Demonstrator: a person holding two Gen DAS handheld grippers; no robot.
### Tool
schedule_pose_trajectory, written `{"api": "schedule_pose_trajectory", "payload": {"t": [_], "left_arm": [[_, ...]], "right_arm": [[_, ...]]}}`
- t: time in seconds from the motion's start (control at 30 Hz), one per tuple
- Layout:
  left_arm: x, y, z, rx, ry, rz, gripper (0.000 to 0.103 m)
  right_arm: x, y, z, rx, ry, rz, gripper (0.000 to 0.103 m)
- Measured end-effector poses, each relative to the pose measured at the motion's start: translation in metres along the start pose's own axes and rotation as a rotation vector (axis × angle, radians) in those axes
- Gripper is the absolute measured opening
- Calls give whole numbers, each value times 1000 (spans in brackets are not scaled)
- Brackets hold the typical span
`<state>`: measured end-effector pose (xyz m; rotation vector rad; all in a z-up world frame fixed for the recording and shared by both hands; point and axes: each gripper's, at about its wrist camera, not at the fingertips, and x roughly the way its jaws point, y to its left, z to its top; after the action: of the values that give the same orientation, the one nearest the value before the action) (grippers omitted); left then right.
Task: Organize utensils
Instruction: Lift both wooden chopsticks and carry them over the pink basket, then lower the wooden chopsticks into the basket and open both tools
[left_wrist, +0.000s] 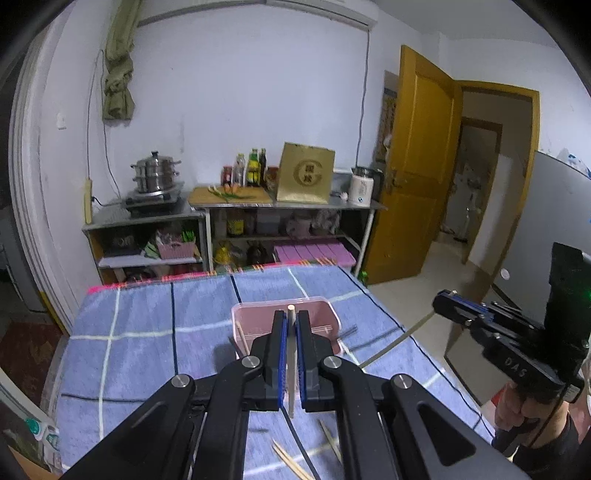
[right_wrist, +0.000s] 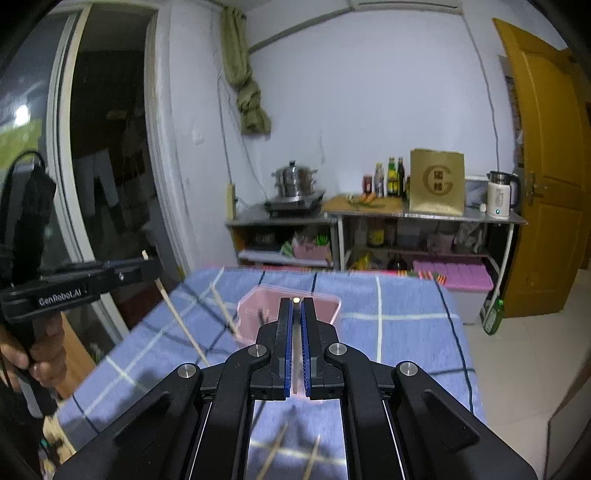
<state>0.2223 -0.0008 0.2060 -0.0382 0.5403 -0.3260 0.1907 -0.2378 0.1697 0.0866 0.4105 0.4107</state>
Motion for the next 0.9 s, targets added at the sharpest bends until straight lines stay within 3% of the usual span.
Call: {"api": "schedule_pose_trajectory", "payload": {"t": [0.4, 0.67, 0.9], "left_arm": [[27, 20, 43, -34, -64, 53, 5], [52, 40, 35, -87, -80, 69, 5], [83, 58, 13, -141, -12, 76, 5]], "right_arm": [[22, -10, 36, 68, -87, 17, 4], [50, -11, 27, 120, -77, 84, 4], [79, -9, 8, 135, -6, 111, 4]]}}
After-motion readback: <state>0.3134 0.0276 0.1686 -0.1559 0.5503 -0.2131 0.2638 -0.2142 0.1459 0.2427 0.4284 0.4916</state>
